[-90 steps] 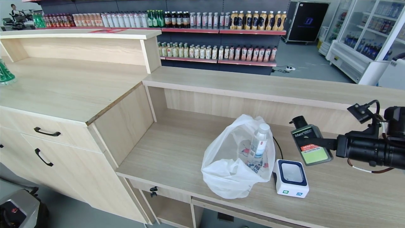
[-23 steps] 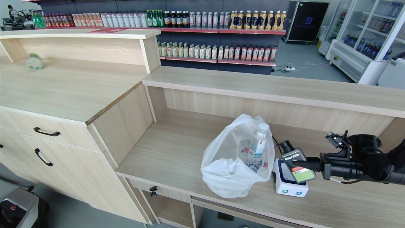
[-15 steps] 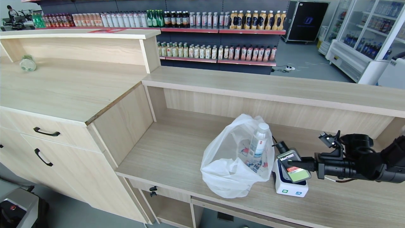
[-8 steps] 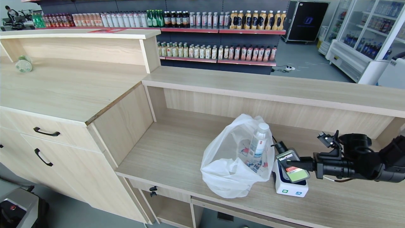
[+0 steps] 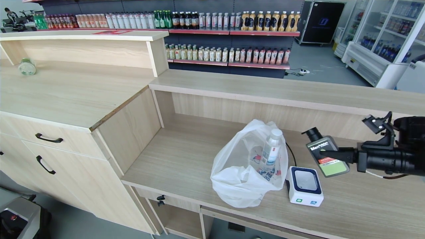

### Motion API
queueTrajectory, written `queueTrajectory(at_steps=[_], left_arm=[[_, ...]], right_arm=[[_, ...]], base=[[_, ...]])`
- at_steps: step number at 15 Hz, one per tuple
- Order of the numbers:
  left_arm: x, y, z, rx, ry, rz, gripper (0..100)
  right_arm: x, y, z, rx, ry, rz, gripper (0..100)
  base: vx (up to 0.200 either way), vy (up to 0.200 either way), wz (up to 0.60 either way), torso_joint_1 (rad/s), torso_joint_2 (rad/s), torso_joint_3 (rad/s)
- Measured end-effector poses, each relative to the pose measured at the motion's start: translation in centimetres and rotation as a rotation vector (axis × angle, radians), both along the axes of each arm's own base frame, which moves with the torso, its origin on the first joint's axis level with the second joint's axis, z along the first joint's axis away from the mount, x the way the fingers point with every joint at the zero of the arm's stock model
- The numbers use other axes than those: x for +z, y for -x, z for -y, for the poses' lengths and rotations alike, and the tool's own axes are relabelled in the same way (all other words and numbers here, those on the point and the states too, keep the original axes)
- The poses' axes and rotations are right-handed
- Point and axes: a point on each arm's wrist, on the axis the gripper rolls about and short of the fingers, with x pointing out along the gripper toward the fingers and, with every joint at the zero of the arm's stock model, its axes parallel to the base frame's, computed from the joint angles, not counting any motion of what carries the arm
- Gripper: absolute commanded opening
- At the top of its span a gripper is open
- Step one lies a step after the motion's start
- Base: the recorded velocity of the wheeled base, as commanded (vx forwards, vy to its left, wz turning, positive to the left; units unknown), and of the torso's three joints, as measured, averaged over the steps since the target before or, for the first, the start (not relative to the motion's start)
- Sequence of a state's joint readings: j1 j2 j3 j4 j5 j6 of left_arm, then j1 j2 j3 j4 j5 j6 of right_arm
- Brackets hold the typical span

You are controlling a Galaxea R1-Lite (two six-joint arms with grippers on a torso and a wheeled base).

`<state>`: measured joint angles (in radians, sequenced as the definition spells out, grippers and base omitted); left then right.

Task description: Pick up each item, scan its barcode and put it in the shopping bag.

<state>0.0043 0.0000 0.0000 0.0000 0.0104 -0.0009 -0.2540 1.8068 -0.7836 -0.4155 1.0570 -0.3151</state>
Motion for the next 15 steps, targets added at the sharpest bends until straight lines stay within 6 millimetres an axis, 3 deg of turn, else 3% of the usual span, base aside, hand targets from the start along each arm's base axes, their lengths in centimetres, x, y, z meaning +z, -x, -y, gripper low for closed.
queueTrajectory(at_steps=[2,5,8,10,15], left_arm=[[0.0,0.0,0.0,-0.001,0.000,0.000,0],[0.0,0.0,0.0,0.000,0.000,0.000,0],[0.0,0.0,0.0,0.000,0.000,0.000,0],[0.0,0.0,0.0,0.000,0.000,0.000,0],[0.0,0.0,0.0,-0.001,0.000,0.000,0]], right_arm=[[2.3,2.8,-0.2,-0.101,0.078,0.109,0],[4.0,4.7,-0.5,-0.147,0.165,0.322,0],[4.3,4.6,-0.7,-0.356,0.337,0.379,0],[5.0,4.0,-2.0,-0.446,0.407,0.464,0],[6.0,3.3,-4.2,-0.405,0.435,0.704,0]], base=[[0.000,0.000,0.00,0.000,0.00,0.000],[0.000,0.000,0.00,0.000,0.00,0.000],[0.000,0.000,0.00,0.000,0.00,0.000],[0.000,0.000,0.00,0.000,0.00,0.000],[0.000,0.000,0.00,0.000,0.00,0.000]])
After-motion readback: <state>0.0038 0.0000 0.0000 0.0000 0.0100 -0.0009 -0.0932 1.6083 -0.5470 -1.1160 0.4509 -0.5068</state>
